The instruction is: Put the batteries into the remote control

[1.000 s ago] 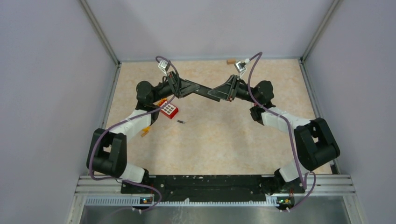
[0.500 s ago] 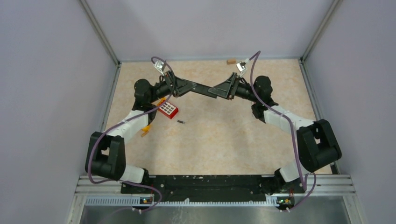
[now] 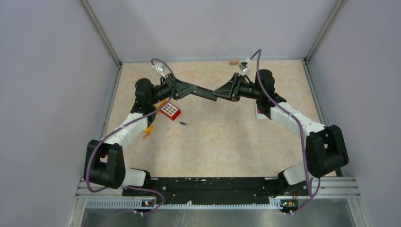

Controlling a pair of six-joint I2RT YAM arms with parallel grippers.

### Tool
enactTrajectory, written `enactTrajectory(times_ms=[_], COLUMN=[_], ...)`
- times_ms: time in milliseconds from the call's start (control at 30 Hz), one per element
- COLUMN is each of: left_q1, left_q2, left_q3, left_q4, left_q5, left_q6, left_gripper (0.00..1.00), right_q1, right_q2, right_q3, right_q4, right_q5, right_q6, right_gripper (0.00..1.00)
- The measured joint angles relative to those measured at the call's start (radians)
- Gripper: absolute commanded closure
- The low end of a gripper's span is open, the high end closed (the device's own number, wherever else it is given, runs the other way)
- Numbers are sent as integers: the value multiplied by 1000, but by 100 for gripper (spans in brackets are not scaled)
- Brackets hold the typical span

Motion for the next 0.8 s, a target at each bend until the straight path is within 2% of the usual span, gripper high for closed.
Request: enactTrajectory(times_ms=[233, 333, 467, 600, 800], left_q1=[0, 0, 0, 0, 0], left_q2=[-28, -36, -38, -39, -41], left_q3=[2, 7, 13, 14, 17], left_q4=[-86, -106, -117, -119, -130], left_q5=[-21, -26, -31, -34, -40], left_q6=[77, 102, 116, 126, 135], left_gripper=[100, 100, 100, 100, 100], right_q1=[-5, -6, -6, -6, -6], right_q2=[0, 0, 0, 0, 0], right_q3=[22, 28, 29, 28, 28], right_q4=[-121, -150, -151, -138, -122], right_q5=[5, 4, -3, -17, -29], right_q6=[-19, -26, -24, -11, 13], right_gripper=[56, 56, 62, 73, 79])
